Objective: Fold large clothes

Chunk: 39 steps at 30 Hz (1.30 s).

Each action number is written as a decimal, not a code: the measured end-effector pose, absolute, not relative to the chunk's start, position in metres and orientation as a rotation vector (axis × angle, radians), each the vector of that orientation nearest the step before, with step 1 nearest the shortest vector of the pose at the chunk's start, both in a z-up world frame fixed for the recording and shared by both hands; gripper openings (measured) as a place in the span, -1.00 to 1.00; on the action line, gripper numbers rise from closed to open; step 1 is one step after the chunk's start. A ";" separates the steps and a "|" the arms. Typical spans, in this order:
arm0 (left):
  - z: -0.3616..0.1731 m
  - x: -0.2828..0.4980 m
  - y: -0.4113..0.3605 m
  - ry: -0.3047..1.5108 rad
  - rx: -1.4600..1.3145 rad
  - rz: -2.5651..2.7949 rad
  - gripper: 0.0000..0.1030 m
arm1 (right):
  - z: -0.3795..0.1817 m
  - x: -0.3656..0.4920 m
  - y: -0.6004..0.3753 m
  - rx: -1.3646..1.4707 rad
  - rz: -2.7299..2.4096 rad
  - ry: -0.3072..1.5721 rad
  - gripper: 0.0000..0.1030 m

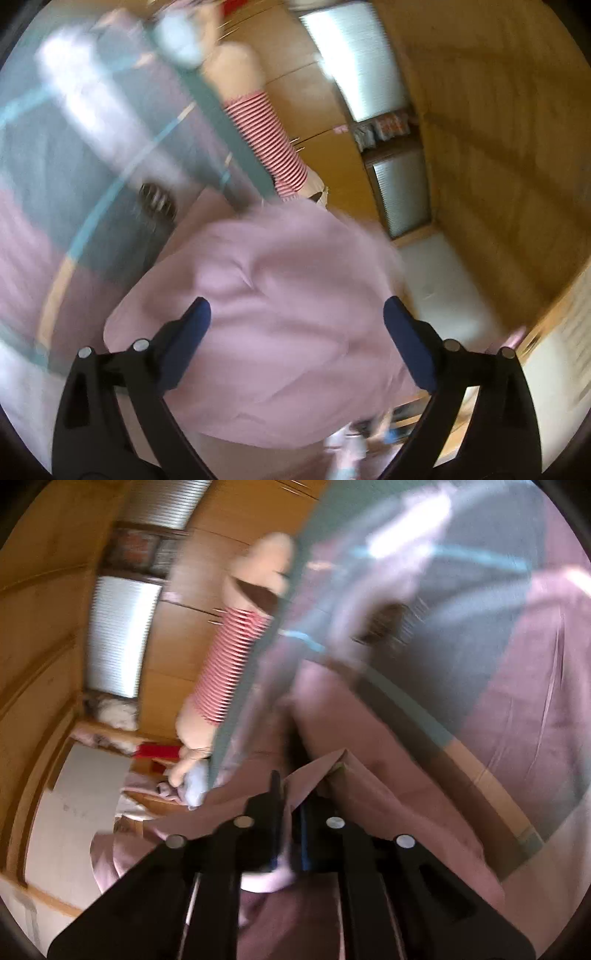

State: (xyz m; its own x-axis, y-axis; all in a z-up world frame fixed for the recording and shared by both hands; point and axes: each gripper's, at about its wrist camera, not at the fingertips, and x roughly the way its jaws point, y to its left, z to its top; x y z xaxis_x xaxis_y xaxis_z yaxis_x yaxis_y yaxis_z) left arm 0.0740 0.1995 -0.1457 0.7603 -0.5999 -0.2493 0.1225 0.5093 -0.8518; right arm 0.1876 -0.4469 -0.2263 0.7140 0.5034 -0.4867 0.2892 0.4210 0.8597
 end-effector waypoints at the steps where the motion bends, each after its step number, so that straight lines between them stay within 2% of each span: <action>1: -0.136 0.070 0.187 0.561 -0.876 -0.480 0.87 | -0.229 0.193 -0.450 1.168 0.180 0.825 -0.59; 4: -0.117 0.056 0.146 0.537 -0.712 -0.624 0.96 | -0.226 0.199 -0.465 1.167 0.231 0.821 -0.32; 6: -0.115 0.052 0.110 0.610 -0.576 -0.762 0.96 | -0.223 0.191 -0.473 1.166 0.241 0.813 -0.19; 7: -0.118 0.052 0.092 0.653 -0.501 -0.801 0.96 | -0.218 0.188 -0.475 1.161 0.235 0.801 -0.03; 8: -0.125 0.053 0.073 0.690 -0.416 -0.797 0.96 | -0.210 0.178 -0.480 1.133 0.196 0.778 0.16; 9: -0.131 0.056 0.062 0.718 -0.363 -0.771 0.96 | -0.200 0.167 -0.483 1.088 0.128 0.741 0.75; 10: -0.141 0.062 0.050 0.765 -0.323 -0.742 0.96 | -0.185 0.154 -0.487 1.023 0.041 0.671 0.97; 12: -0.157 0.077 0.043 0.844 -0.303 -0.654 0.95 | -0.161 0.143 -0.482 0.915 0.039 0.635 0.97; 13: -0.163 0.081 0.043 0.861 -0.296 -0.611 0.94 | -0.142 0.139 -0.466 0.798 0.070 0.658 0.82; 15: -0.177 0.099 0.048 0.876 -0.293 -0.442 0.95 | -0.121 0.130 -0.430 0.602 0.120 0.665 0.63; 18: -0.192 0.116 0.058 0.897 -0.378 -0.331 0.95 | -0.104 0.117 -0.336 0.259 0.263 0.698 0.62; 21: -0.187 0.110 0.052 0.885 -0.349 -0.279 0.95 | -0.119 0.106 -0.253 -0.040 0.255 0.712 0.61; 24: -0.179 0.102 0.038 0.856 -0.249 -0.252 0.96 | -0.117 0.094 -0.215 -0.236 0.042 0.511 0.60; 27: -0.177 0.101 0.036 0.849 -0.207 -0.246 0.96 | -0.091 0.075 -0.219 -0.243 -0.105 0.318 0.60; 30: -0.175 0.109 0.040 0.874 -0.249 -0.257 0.96 | -0.075 0.058 -0.218 -0.112 0.112 0.313 0.60; 31: -0.173 0.108 0.042 0.879 -0.263 -0.260 0.96 | -0.076 0.055 -0.208 -0.096 0.188 0.333 0.61; 34: -0.172 0.109 0.044 0.875 -0.269 -0.254 0.96 | -0.105 0.078 -0.172 -0.068 0.429 0.558 0.60; 35: -0.171 0.108 0.049 0.879 -0.274 -0.256 0.96 | -0.119 0.087 -0.162 -0.065 0.474 0.624 0.57; 36: -0.170 0.107 0.050 0.883 -0.280 -0.257 0.96 | -0.135 0.104 -0.147 -0.091 0.485 0.689 0.45; 39: -0.166 0.105 0.058 0.884 -0.285 -0.244 0.96 | -0.160 0.162 -0.129 -0.070 0.439 0.759 0.41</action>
